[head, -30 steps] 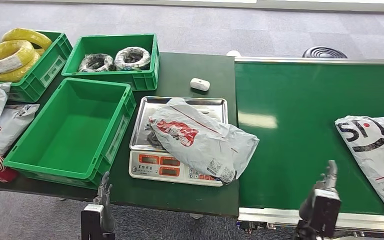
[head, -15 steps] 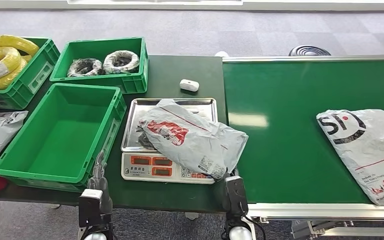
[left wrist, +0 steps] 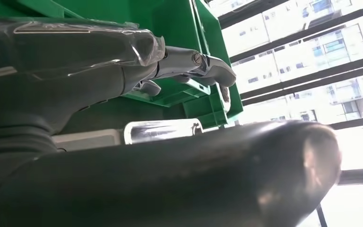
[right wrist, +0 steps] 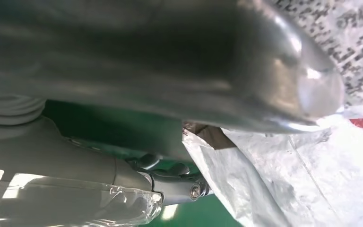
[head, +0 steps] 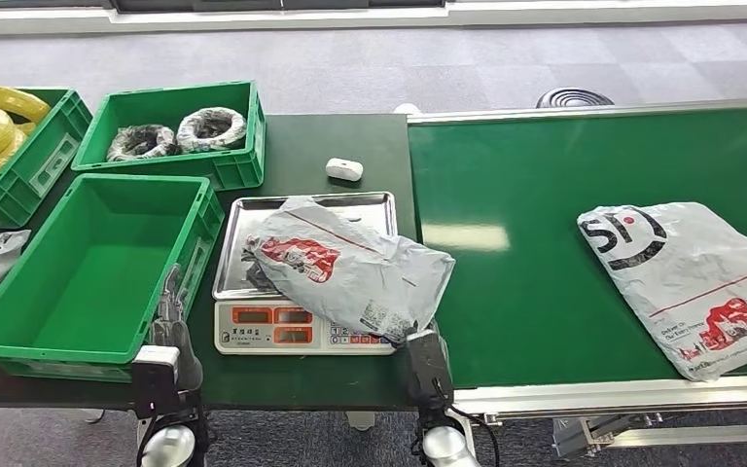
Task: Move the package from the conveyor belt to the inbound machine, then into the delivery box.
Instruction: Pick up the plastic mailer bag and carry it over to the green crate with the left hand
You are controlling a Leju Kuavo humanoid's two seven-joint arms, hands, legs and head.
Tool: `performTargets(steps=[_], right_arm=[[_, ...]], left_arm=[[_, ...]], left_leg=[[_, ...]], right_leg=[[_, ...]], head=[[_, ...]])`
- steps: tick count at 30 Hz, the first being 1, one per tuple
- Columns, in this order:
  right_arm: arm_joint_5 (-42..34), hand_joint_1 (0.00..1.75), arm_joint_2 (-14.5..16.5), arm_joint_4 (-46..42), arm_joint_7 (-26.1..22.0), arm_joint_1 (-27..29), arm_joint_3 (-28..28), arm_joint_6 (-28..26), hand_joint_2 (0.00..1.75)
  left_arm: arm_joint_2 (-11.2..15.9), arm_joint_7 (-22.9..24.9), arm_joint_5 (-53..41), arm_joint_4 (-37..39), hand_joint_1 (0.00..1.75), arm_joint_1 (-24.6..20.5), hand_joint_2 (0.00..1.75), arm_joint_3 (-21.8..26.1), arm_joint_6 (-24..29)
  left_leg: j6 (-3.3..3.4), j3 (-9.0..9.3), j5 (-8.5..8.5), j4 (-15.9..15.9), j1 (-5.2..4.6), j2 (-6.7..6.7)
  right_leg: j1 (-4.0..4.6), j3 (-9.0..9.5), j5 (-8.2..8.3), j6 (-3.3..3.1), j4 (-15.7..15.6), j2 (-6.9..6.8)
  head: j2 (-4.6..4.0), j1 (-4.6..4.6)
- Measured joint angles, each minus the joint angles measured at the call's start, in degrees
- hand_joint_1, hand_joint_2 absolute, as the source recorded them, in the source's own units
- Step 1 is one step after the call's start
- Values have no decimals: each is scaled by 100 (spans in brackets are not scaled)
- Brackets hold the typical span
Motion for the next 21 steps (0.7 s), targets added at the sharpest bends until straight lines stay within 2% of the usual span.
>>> performTargets(steps=[3,6,9,13,21], right_arm=[[-224,0,-30,-321,-54,128,-188,-808,0],[-64,0,-173,-1018,50,409,-700,-1177,0],[232,0,-301,-1861,78,779,-1277,-1229,0],[747,0,-306,-2858,10,1215,-1866,-1232,0],[966,0,-226,-3813,-7,1582,-2308,-1232,0]], left_arm=[[-20,12,5,-18,0,50,0,86,-7],[-40,14,12,-36,0,154,0,196,-42],[-49,6,13,-37,0,254,0,316,-110],[-70,-9,13,-37,0,300,0,389,-183],[-97,-26,13,-37,0,334,0,430,-190]], left_leg=[[-27,-12,36,1,-5,-110],[-29,-36,71,6,-20,-219],[-20,-91,81,8,-42,-257],[-15,-131,79,8,-59,-265],[-10,-145,76,8,-60,-265]], right_leg=[[-6,-3,-23,19,1,-103],[-23,-17,-37,35,1,-219],[-48,-50,-40,44,1,-258],[-66,-88,-46,53,0,-260],[-68,-104,-48,56,0,-260]], head=[[0,0],[0,4],[0,2],[0,1],[0,1]])
